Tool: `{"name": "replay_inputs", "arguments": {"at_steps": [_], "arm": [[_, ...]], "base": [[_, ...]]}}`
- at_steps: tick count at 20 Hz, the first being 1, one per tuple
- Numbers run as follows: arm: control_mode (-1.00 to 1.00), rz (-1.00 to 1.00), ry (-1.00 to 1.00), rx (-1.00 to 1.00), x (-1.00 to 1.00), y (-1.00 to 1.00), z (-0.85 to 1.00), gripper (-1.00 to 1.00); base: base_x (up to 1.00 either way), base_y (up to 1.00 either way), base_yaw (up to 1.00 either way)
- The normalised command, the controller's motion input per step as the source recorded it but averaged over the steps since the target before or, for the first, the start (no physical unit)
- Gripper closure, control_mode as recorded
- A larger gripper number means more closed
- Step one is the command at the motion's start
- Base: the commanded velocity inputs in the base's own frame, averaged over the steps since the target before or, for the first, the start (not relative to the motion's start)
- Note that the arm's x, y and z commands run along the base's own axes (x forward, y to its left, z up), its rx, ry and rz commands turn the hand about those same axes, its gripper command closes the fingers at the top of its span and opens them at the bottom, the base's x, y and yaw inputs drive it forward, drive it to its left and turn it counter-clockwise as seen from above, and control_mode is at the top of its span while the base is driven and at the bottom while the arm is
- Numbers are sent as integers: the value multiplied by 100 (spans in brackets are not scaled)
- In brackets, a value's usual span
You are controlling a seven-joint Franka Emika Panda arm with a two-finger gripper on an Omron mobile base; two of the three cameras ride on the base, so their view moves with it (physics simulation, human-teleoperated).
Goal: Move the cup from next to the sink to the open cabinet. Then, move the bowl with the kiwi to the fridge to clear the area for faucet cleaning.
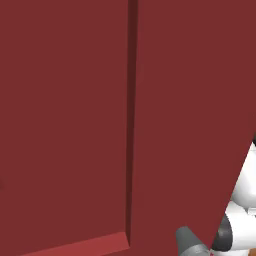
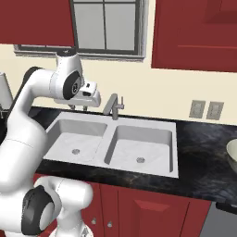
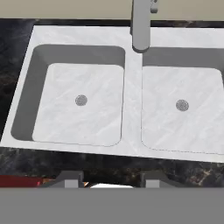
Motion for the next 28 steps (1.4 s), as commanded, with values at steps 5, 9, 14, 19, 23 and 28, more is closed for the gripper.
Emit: {"name": "replay_inputs", "arguments": {"at_steps": [5, 9, 14, 19, 23, 28], "arm": [[-100, -4, 0, 0, -52, -5, -9, -100], [100, -3, 0, 1, -21, -9, -5, -100], [100, 0, 0, 0, 0, 0, 0, -100], [100, 0, 0, 0, 0, 0, 0, -100], [100, 0, 0, 0, 0, 0, 0, -100], [100, 0, 0, 0, 0, 0, 0, -100]], "base": [[0, 0, 0], [-58, -69, -11], [-15, -100, -21], [8, -100, -22], [47, -100, -16], [69, -92, -4]]}}
